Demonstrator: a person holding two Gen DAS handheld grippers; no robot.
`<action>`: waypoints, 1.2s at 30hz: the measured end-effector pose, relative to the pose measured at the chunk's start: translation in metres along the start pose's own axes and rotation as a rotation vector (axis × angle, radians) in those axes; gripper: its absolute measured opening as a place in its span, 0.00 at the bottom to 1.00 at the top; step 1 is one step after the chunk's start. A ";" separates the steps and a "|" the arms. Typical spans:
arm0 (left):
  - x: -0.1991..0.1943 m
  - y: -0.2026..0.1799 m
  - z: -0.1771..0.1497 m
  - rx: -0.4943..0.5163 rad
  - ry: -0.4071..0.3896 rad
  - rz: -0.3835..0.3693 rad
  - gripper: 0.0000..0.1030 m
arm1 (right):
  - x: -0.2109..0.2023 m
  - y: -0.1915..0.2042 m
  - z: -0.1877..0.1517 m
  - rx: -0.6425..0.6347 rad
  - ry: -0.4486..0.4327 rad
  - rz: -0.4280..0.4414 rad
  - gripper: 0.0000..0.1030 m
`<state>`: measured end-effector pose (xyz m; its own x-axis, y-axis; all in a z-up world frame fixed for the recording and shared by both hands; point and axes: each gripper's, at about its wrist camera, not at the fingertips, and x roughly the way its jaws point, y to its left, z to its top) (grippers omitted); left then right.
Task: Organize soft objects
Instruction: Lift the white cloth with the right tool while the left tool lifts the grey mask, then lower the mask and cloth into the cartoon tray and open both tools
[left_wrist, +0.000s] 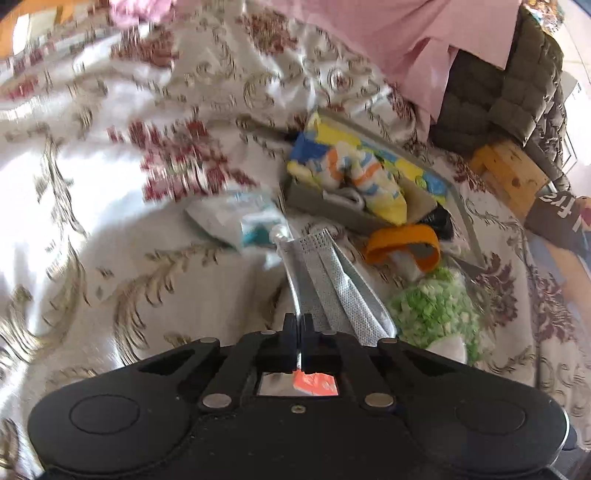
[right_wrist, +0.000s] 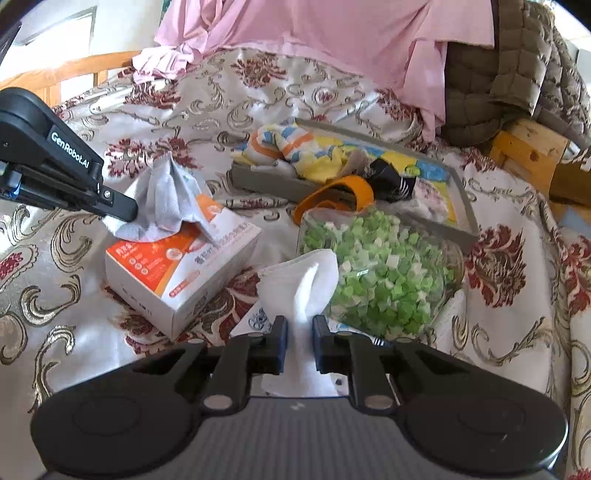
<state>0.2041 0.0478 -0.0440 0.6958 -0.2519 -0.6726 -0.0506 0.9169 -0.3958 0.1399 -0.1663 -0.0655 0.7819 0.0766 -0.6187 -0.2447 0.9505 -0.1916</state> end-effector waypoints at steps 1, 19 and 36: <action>-0.003 -0.003 0.000 0.029 -0.026 0.031 0.00 | -0.001 0.000 0.000 -0.003 -0.011 0.000 0.14; -0.020 -0.028 -0.006 0.257 -0.206 0.096 0.00 | -0.008 0.000 0.002 -0.011 -0.077 -0.032 0.13; -0.053 -0.063 -0.008 0.411 -0.480 0.014 0.00 | -0.027 -0.024 0.031 0.047 -0.277 -0.080 0.13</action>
<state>0.1646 0.0004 0.0111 0.9459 -0.1595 -0.2827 0.1507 0.9872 -0.0525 0.1423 -0.1816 -0.0203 0.9259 0.0736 -0.3705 -0.1539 0.9692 -0.1921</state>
